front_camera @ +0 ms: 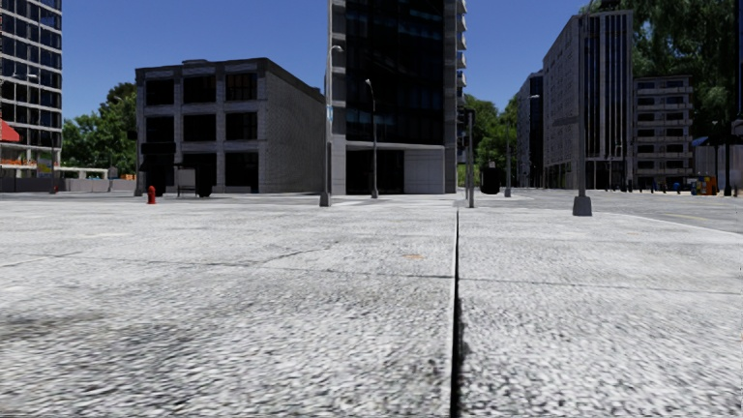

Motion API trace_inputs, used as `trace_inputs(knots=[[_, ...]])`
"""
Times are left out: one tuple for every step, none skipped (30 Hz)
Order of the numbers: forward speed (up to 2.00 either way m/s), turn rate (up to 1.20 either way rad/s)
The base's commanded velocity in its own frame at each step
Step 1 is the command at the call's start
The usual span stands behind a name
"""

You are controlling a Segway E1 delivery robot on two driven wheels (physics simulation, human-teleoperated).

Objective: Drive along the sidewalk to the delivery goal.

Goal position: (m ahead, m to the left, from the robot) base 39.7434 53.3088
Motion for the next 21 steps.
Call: trace_inputs(knots=[[1.95, 0.00], [1.95, 0.00], [1.95, 0.00], [1.95, 0.00], [1.95, 0.00], [1.95, 0.00], [1.95, 0.00], [1.95, 0.00], [1.95, 0.00], [1.95, 0.00], [1.95, 0.00], [1.95, 0.00], [1.95, 0.00], [1.95, 0.00], [1.95, 0.00], [1.95, 0.00], [1.95, 0.00], [1.95, 0.00], [1.95, 0.00], [1.95, 0.00], [1.95, 0.00]])
